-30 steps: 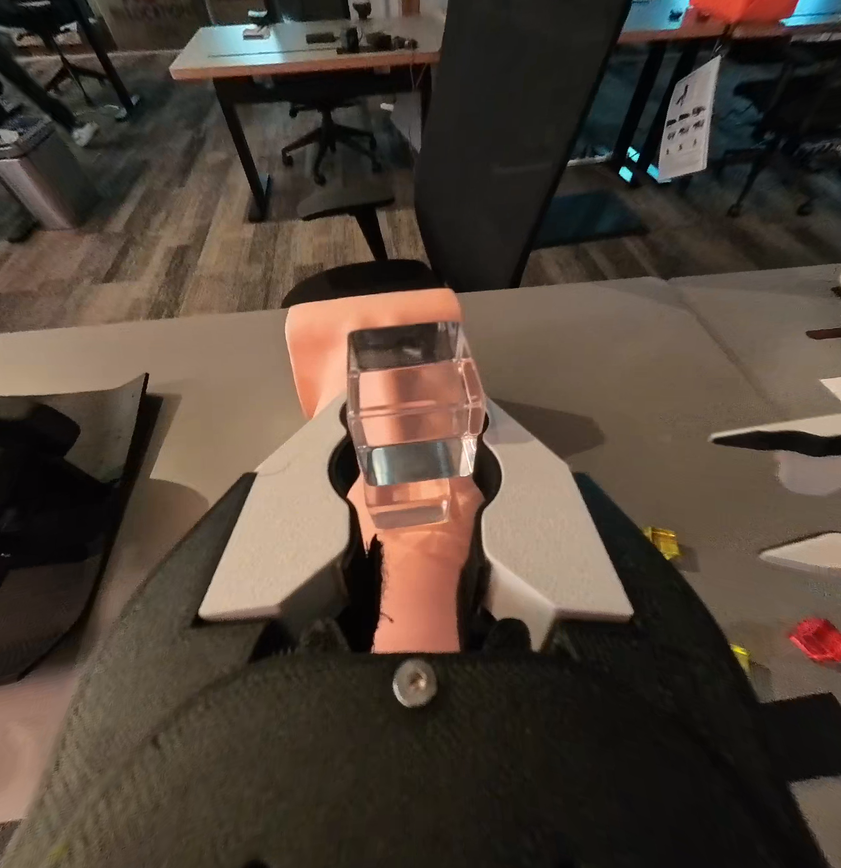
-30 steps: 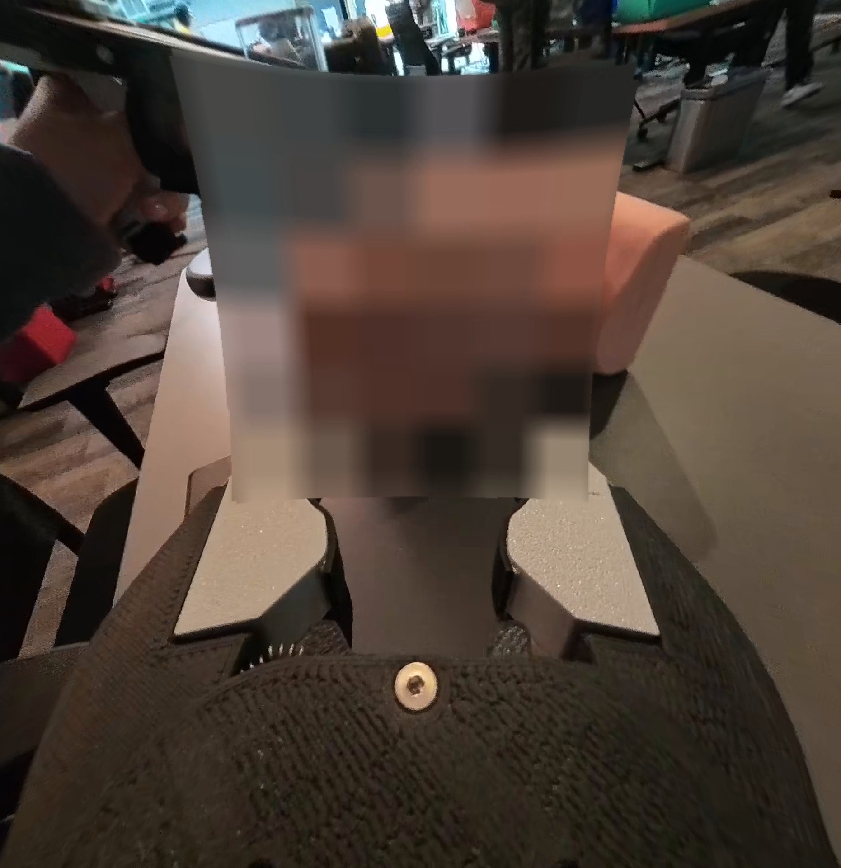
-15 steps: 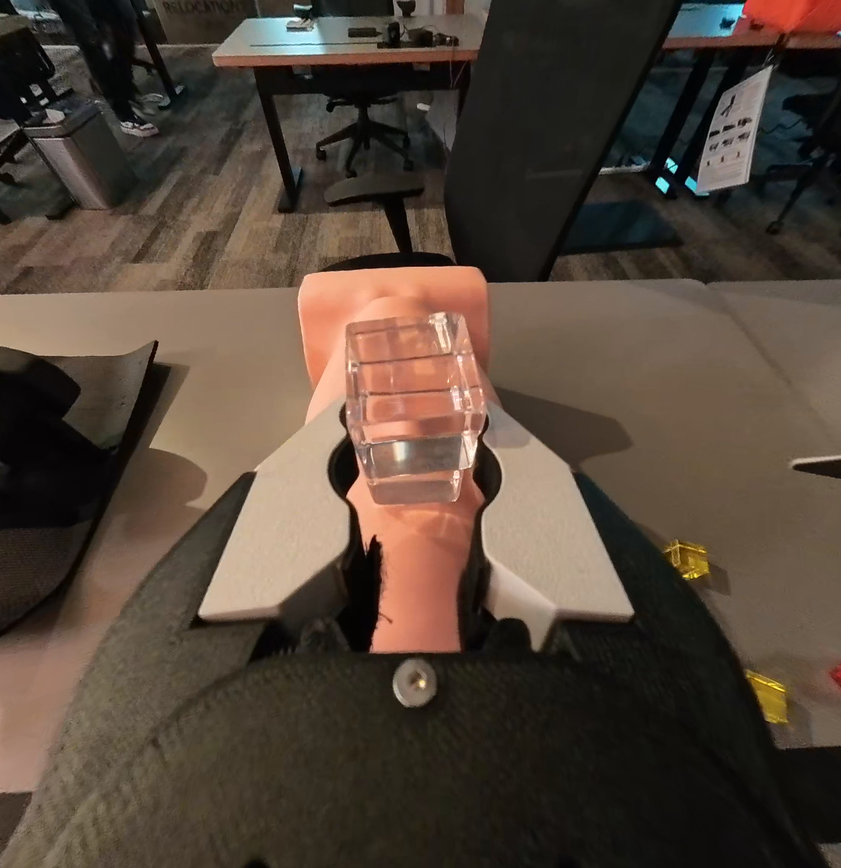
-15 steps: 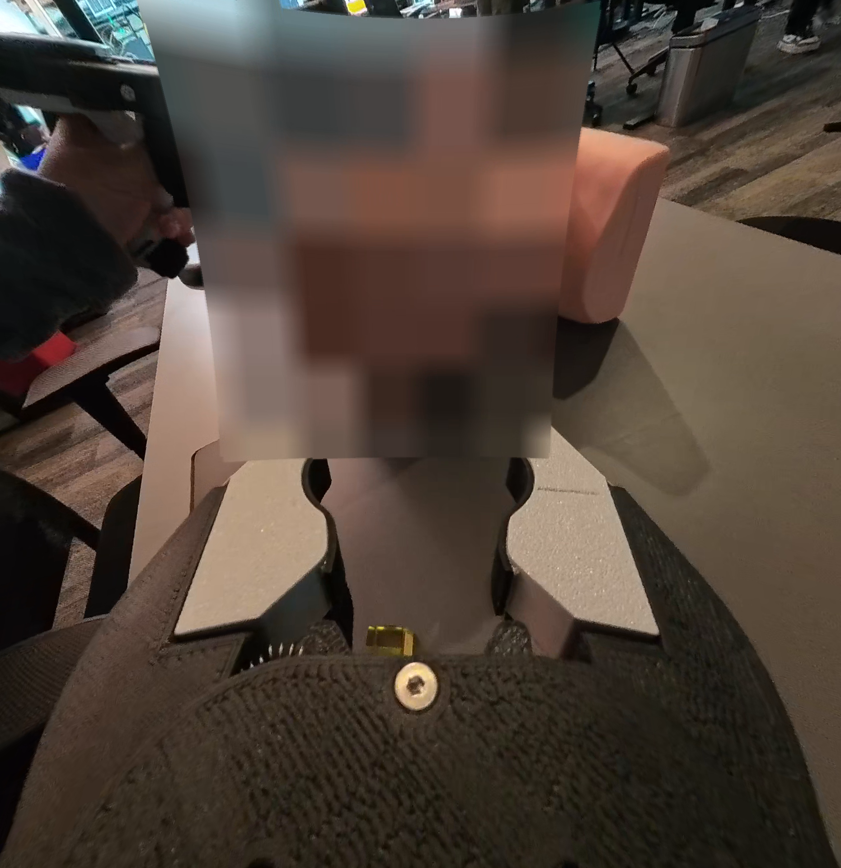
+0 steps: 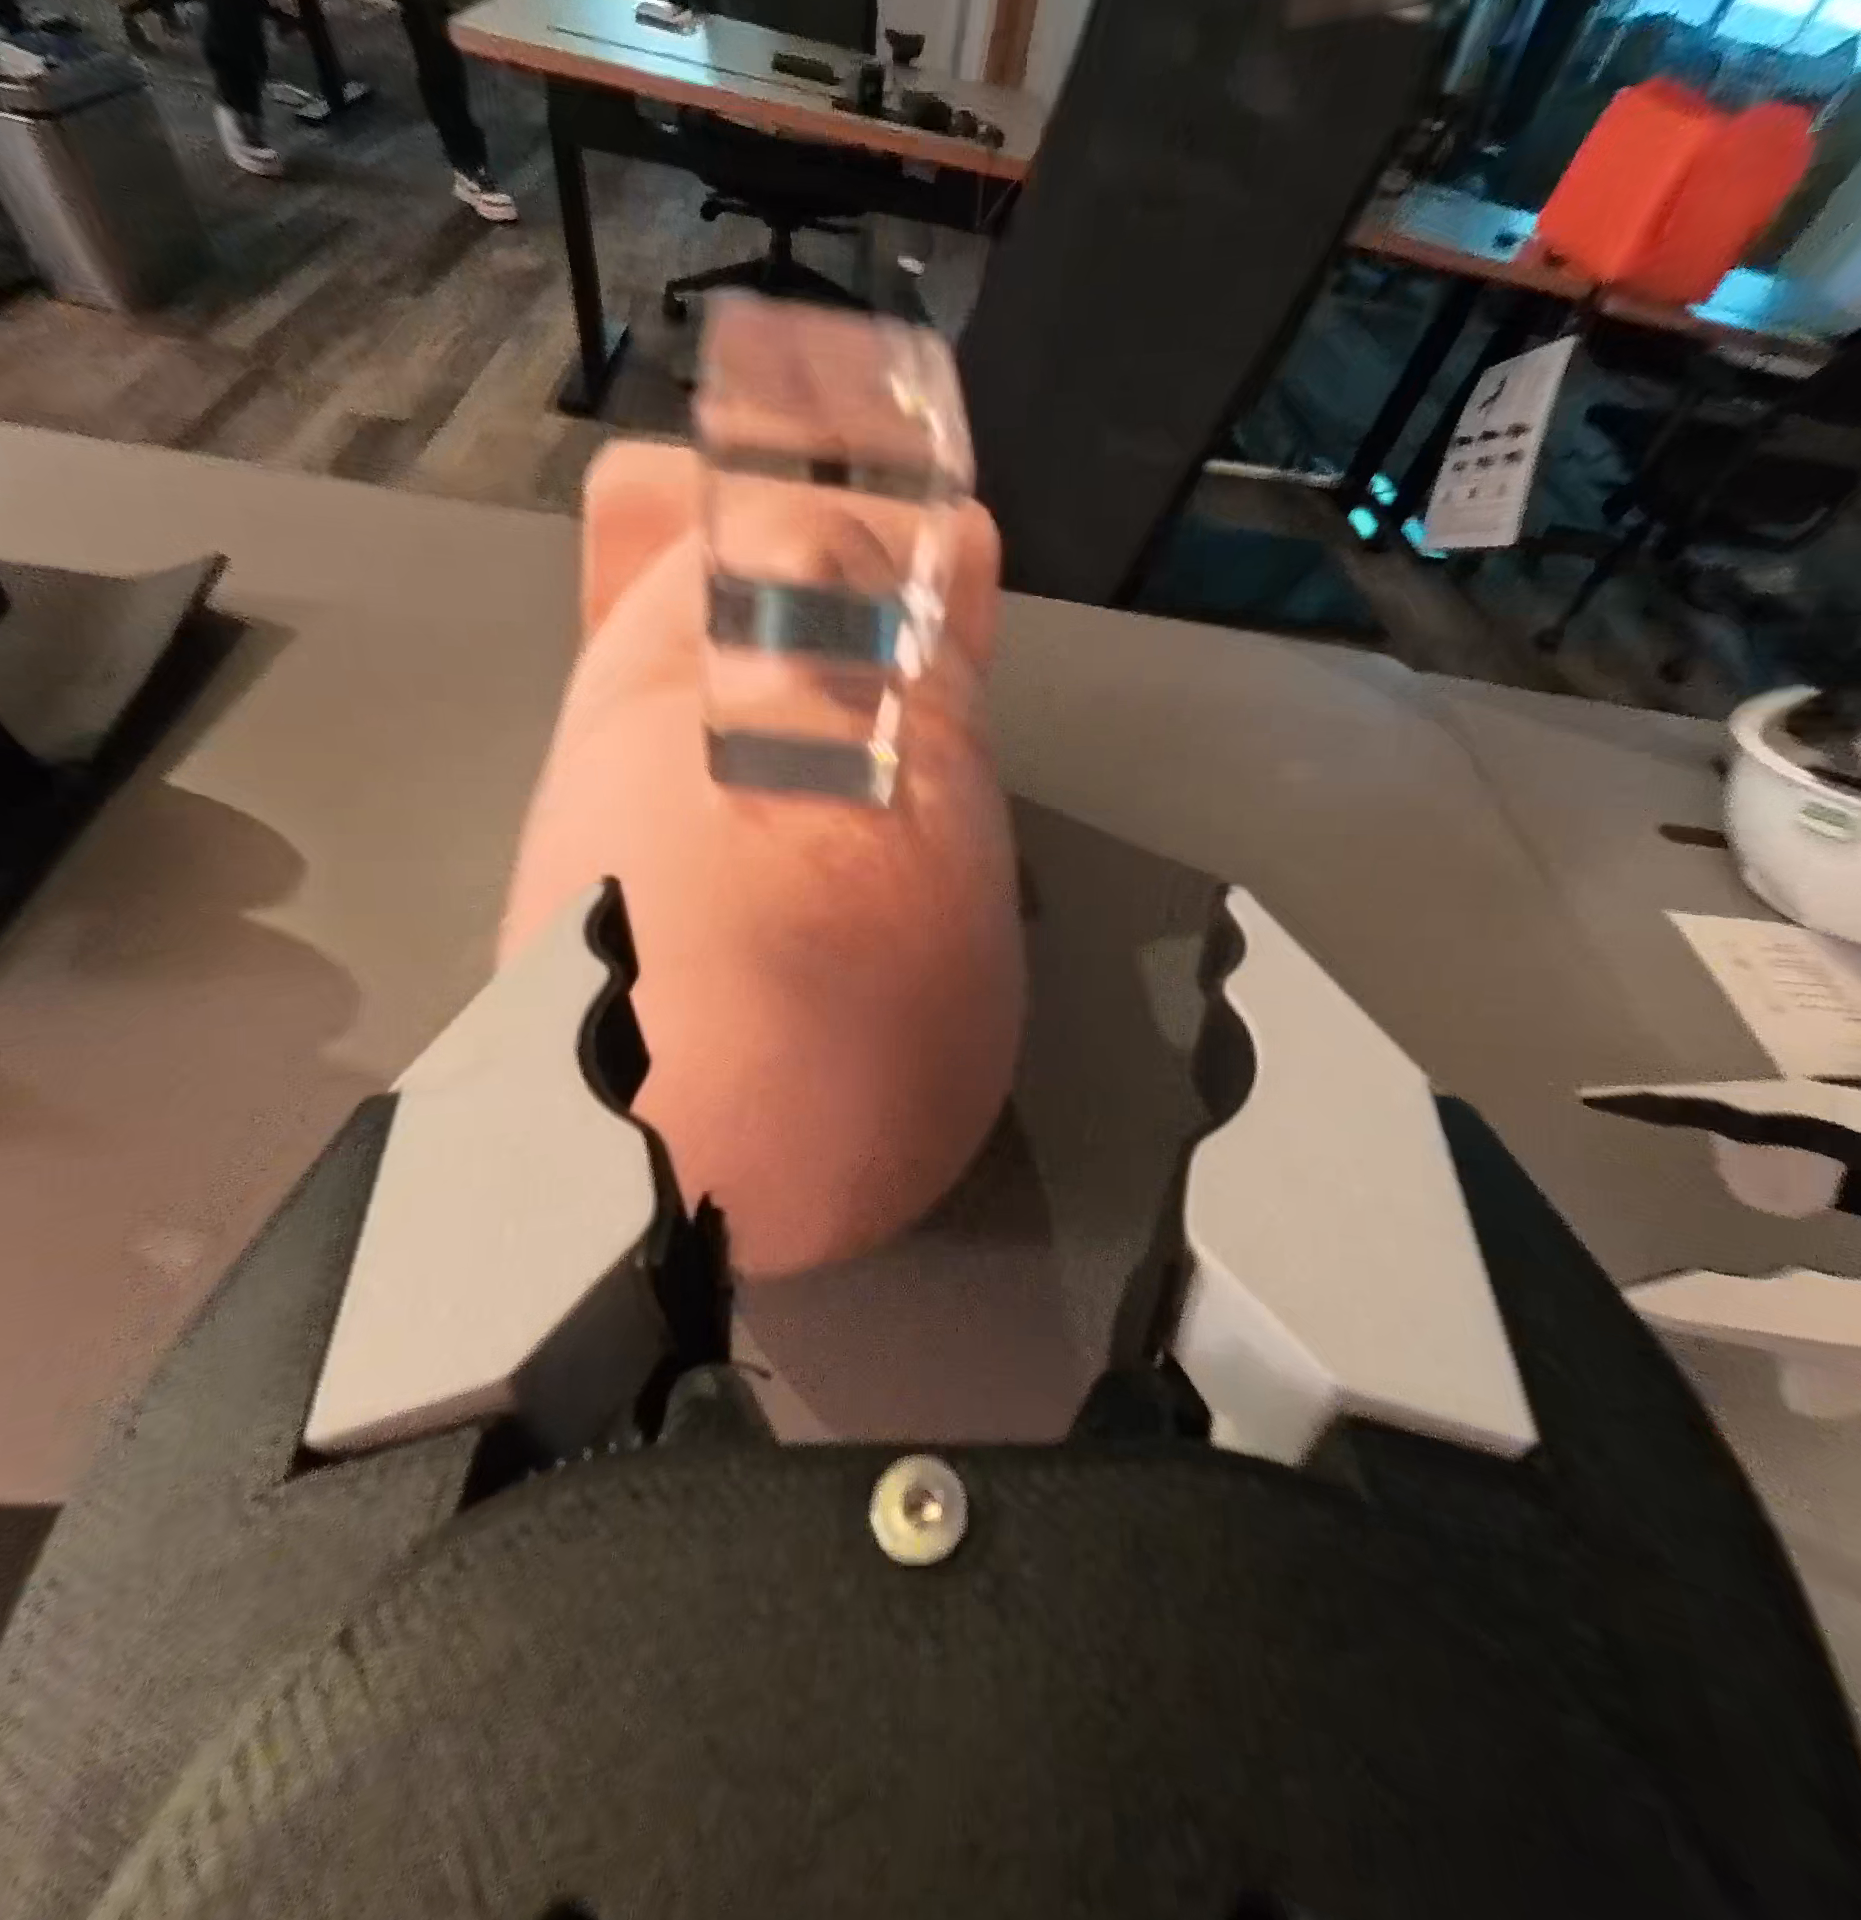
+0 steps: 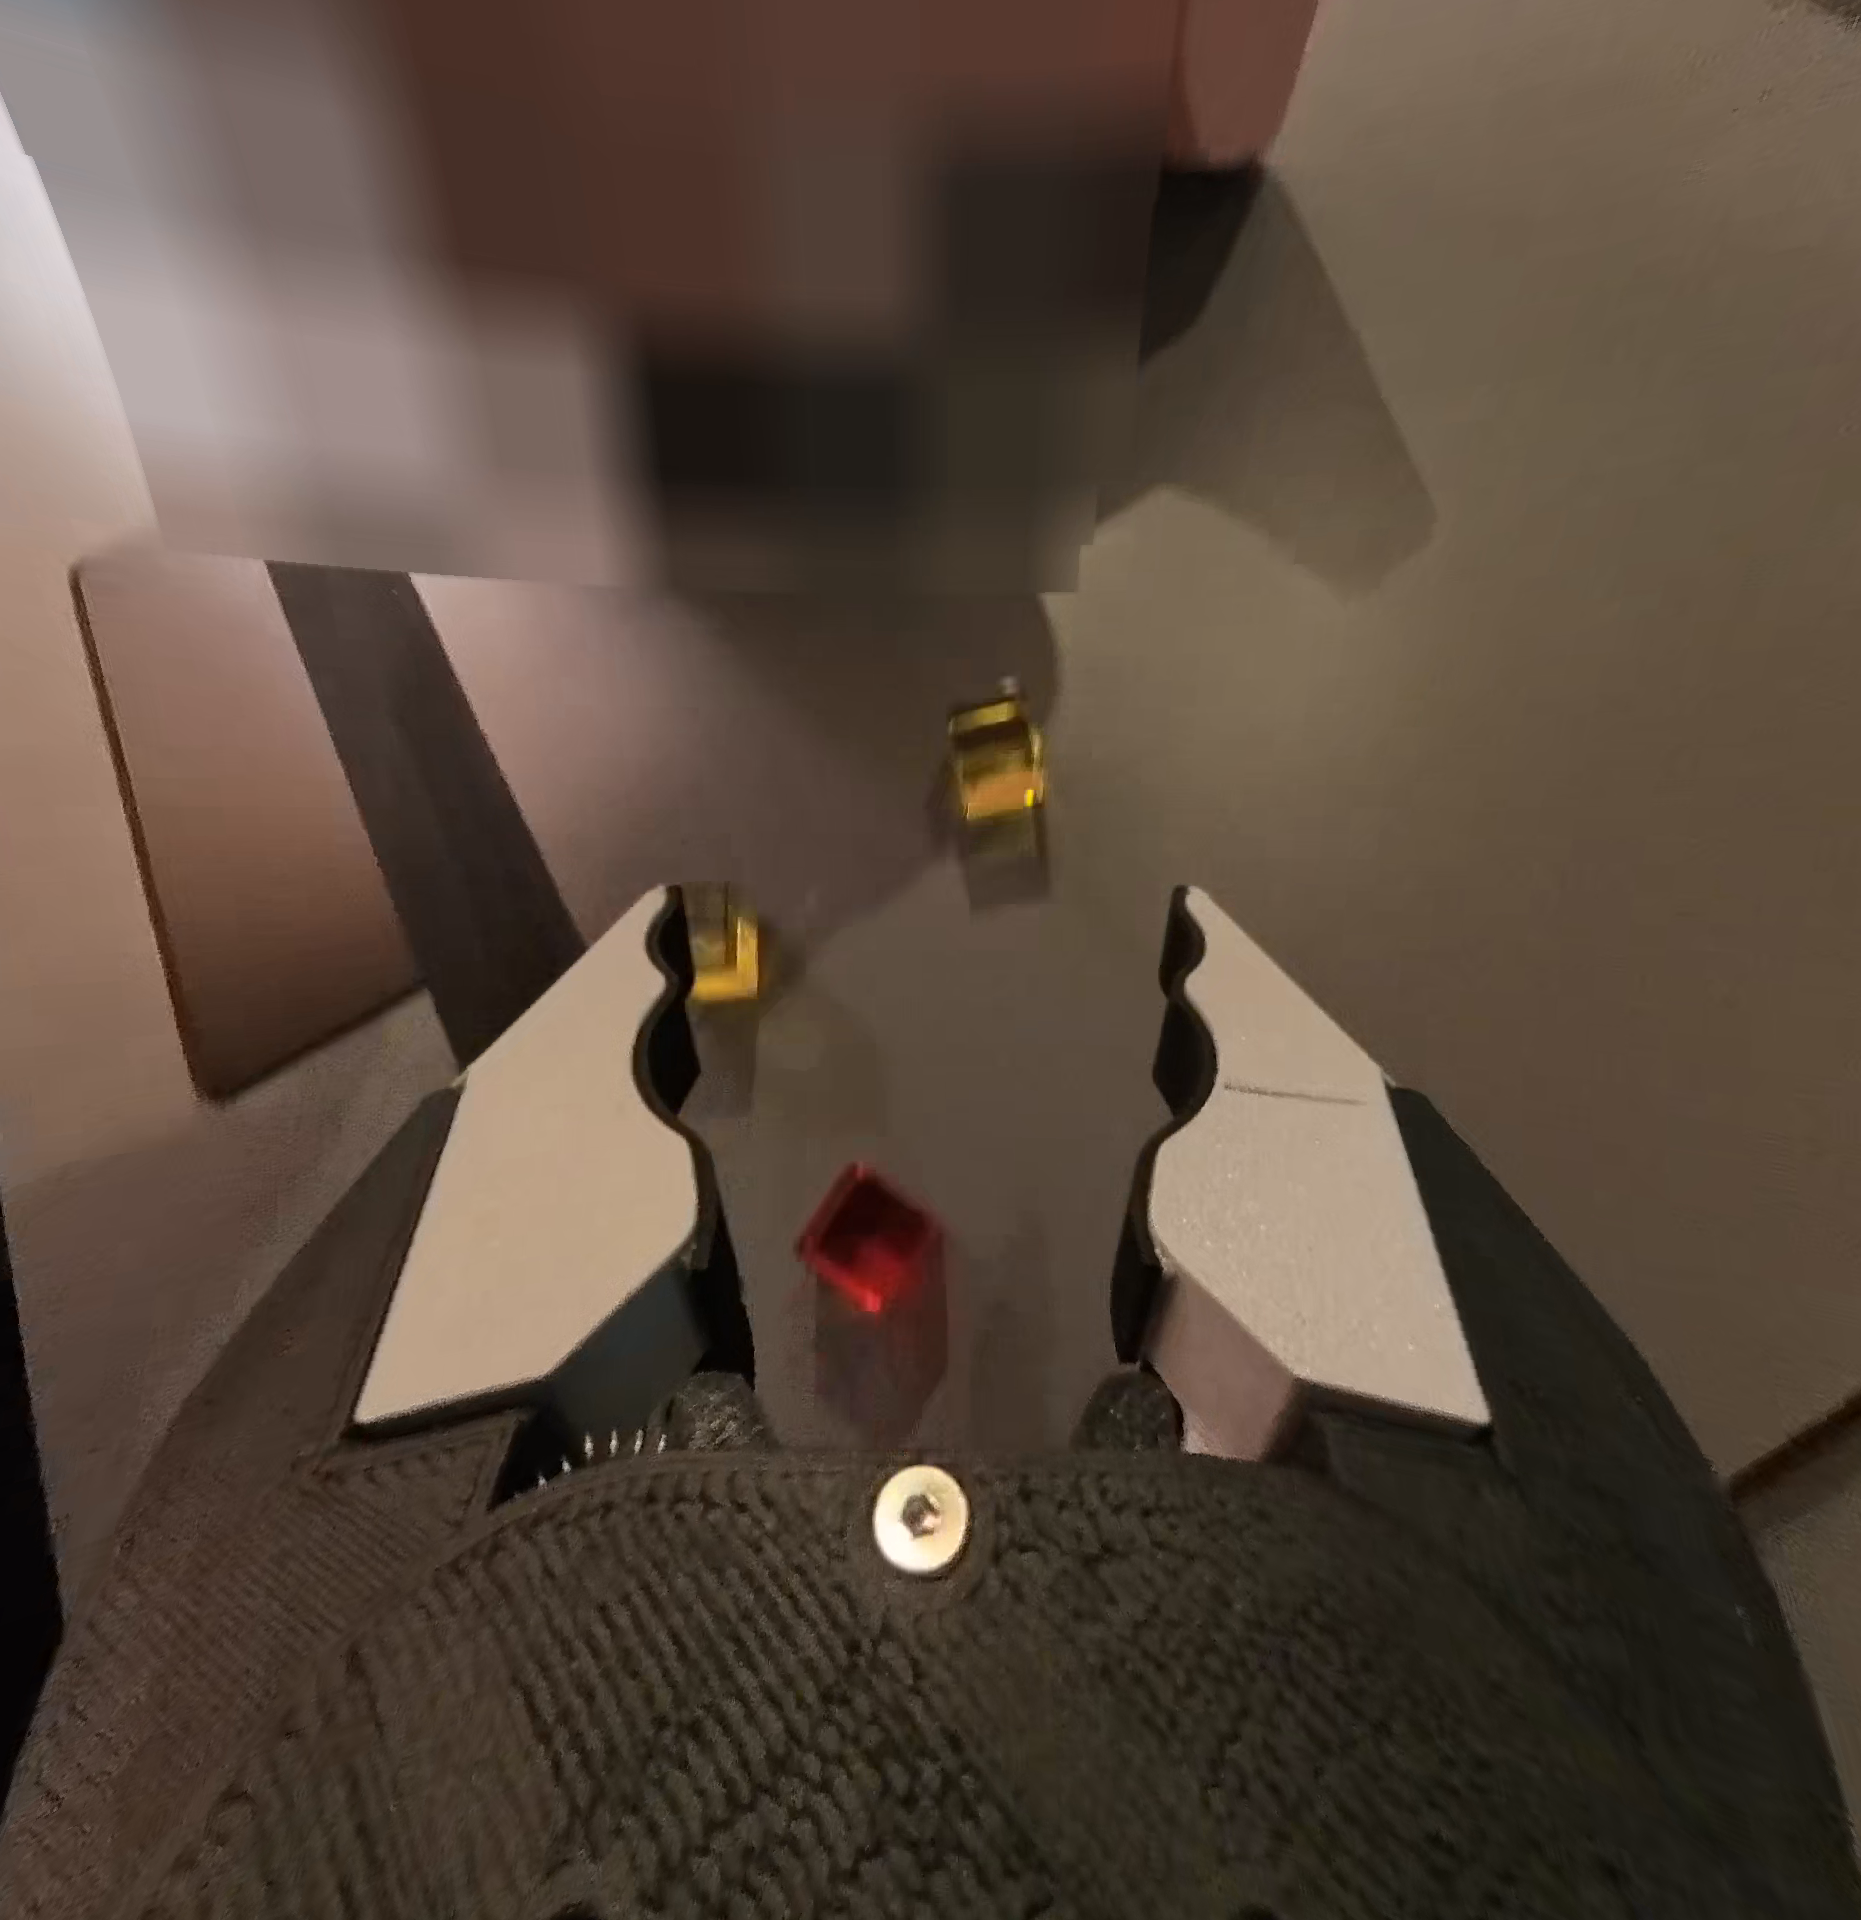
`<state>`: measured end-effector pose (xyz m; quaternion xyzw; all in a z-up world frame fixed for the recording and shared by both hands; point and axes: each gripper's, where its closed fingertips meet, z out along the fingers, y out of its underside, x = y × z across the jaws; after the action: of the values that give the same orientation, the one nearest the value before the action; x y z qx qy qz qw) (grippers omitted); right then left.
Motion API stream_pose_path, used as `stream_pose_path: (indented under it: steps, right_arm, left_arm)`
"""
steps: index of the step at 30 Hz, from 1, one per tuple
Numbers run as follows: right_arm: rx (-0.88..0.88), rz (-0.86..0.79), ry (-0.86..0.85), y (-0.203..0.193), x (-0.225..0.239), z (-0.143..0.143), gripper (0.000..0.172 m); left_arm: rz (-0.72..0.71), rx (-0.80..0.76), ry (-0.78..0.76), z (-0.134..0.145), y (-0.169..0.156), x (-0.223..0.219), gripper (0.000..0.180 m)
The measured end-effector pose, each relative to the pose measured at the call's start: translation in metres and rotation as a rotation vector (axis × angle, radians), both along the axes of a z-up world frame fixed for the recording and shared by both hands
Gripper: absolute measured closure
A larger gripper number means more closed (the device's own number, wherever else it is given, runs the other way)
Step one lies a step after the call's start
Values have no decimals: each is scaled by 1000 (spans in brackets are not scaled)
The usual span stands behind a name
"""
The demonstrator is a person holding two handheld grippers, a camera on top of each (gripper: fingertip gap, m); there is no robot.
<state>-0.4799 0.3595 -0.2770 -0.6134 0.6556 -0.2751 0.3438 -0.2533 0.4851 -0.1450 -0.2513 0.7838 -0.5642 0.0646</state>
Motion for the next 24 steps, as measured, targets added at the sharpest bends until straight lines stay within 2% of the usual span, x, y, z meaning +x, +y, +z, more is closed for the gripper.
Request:
stream_pose_path:
  steps: [2, 6, 11, 14, 16, 19, 24]
  right_arm:
    - [-5, 23, 52, 8, -23, -14, 82]
    - [-96, -3, 198, 18, -60, -46, 88]
    - [-86, -181, 268, 20, -71, -70, 111]
    - [-84, -241, 262, 17, -67, -74, 131]
    - [-92, -255, 268, 15, -66, -75, 145]
    - [-112, -259, 276, 13, -69, -73, 146]
    - [-138, -264, 233, 7, -76, -53, 146]
  left_arm:
    - [-51, 13, 30, -24, 8, -34, 75]
    - [-125, 154, 47, -85, 26, -79, 79]
    - [-141, 199, 119, -117, 32, -98, 86]
    - [-243, 185, 128, -135, 8, -132, 99]
    - [-360, 231, 144, -153, -15, -169, 98]
    - [-472, 300, 110, -171, -41, -209, 104]
    - [-545, 370, 128, -192, -64, -232, 121]
